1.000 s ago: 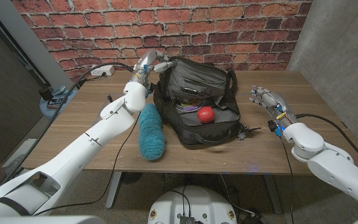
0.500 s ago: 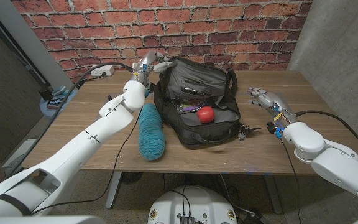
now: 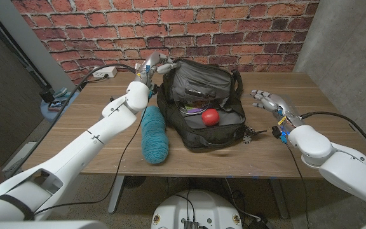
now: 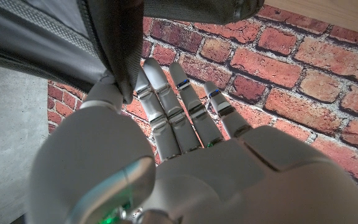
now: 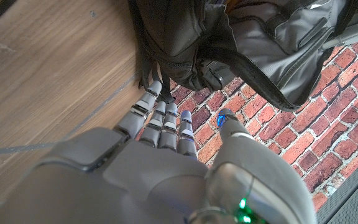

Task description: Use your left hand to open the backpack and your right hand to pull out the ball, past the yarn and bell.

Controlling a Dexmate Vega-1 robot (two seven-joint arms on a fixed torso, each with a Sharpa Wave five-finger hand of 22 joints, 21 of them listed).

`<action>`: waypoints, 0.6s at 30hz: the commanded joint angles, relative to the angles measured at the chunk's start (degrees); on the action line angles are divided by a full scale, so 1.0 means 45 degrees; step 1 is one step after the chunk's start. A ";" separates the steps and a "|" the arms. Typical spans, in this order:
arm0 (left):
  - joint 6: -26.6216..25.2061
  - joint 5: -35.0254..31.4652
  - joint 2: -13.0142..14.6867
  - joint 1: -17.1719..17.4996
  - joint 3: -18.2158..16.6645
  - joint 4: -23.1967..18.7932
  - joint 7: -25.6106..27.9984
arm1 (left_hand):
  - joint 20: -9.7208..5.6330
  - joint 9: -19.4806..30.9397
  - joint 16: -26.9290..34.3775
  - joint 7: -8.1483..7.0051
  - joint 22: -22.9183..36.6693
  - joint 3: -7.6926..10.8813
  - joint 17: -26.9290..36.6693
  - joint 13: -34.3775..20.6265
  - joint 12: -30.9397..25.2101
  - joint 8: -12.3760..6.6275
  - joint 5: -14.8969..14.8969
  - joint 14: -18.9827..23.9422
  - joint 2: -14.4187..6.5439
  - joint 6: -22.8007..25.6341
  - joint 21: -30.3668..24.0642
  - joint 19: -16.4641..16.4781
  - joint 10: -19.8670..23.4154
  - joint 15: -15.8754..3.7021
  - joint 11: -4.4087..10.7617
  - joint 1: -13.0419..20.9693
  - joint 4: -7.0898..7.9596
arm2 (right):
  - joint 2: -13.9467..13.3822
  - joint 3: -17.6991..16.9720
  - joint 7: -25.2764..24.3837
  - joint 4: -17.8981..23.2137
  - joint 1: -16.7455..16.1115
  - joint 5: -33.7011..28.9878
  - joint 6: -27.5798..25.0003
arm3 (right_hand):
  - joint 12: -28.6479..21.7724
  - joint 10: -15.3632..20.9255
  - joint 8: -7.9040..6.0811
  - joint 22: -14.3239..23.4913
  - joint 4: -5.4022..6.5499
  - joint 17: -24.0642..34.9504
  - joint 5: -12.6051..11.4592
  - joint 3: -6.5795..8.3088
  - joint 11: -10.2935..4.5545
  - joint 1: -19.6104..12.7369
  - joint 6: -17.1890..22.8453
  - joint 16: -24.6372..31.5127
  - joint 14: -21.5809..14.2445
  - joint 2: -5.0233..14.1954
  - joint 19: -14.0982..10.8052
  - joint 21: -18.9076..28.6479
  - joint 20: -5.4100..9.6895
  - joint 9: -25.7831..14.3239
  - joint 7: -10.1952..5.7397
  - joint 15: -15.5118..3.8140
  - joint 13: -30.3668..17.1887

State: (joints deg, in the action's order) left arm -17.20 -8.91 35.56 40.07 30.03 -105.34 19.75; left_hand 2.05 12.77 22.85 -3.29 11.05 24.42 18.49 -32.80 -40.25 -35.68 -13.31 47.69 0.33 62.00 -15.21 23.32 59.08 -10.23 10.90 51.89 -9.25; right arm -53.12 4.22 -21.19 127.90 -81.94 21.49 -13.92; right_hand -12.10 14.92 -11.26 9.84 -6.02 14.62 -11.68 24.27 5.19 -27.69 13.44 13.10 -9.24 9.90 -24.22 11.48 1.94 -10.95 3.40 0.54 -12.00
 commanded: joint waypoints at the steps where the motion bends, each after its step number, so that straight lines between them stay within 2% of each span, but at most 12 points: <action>1: 0.0203 0.0348 -0.0081 -0.0303 0.0144 0.0364 -0.0105 | 0.0038 -0.0007 -0.0037 -0.0026 0.0047 0.0033 0.0086 -0.0030 0.0006 -0.0056 -0.0062 -0.0070 -0.0881 -0.0023 0.0082 -0.0063 0.0091 0.0006 -0.0021 0.0975 0.0004 | -0.0141 -0.0320 -0.0151 0.1196 -0.0482 -0.0591 -0.1066 | -0.0072 0.0142 -0.0076 0.0032 -0.0073 0.0039 -0.0042 0.0043 -0.0036 -0.0162 0.0165 0.0101 -0.0086 0.0002 -0.0050 0.0037 -0.0026 -0.0001 0.0011 -0.0002 -0.0030; 12: 0.0377 0.0575 -0.0190 -0.0479 0.0203 0.0642 -0.0110 | 0.0040 -0.0009 -0.0068 -0.0023 0.0050 0.0025 0.0110 -0.0078 0.0023 -0.0067 -0.0082 -0.0093 -0.0871 -0.0071 0.0088 -0.0092 0.0099 0.0002 -0.0020 0.0967 0.0012 | -0.0326 -0.0203 -0.0193 0.2318 -0.0455 -0.1194 -0.2428 | -0.0098 0.0232 -0.0119 0.0030 -0.0113 0.0019 -0.0043 0.0034 -0.0018 -0.0196 0.0315 0.0103 -0.0112 -0.0025 -0.0071 0.0039 -0.0044 -0.0001 0.0001 -0.0002 -0.0031; 18: 0.0400 0.0648 -0.0224 -0.0512 0.0217 0.0708 -0.0057 | 0.0057 -0.0015 -0.0081 -0.0014 0.0051 0.0018 0.0131 -0.0077 0.0058 -0.0086 -0.0091 -0.0115 -0.0866 -0.0053 0.0090 -0.0107 0.0085 0.0004 -0.0020 0.0976 0.0006 | -0.0291 -0.0044 -0.0169 0.2507 -0.0408 -0.1513 -0.2519 | -0.0148 0.0391 -0.0158 0.0028 -0.0174 -0.0012 -0.0035 0.0014 -0.0064 -0.0236 0.0463 0.0113 -0.0178 -0.0086 -0.0103 0.0043 -0.0057 -0.0001 -0.0079 -0.0031 -0.0031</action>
State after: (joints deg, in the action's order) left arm -15.86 -6.84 34.92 38.31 30.80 -103.03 19.33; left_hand 2.26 12.50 22.85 -3.49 11.05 24.42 18.76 -33.07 -40.03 -35.69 -13.36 47.48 0.33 61.81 -14.82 23.11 59.26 -10.02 10.72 51.89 -9.25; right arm -54.24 3.10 -21.93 136.16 -83.86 17.11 -22.29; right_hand -12.32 16.05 -11.66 9.84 -6.49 14.63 -11.68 24.11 5.09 -27.99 14.99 13.36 -9.46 9.60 -24.42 11.48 1.75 -10.95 3.28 0.31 -12.00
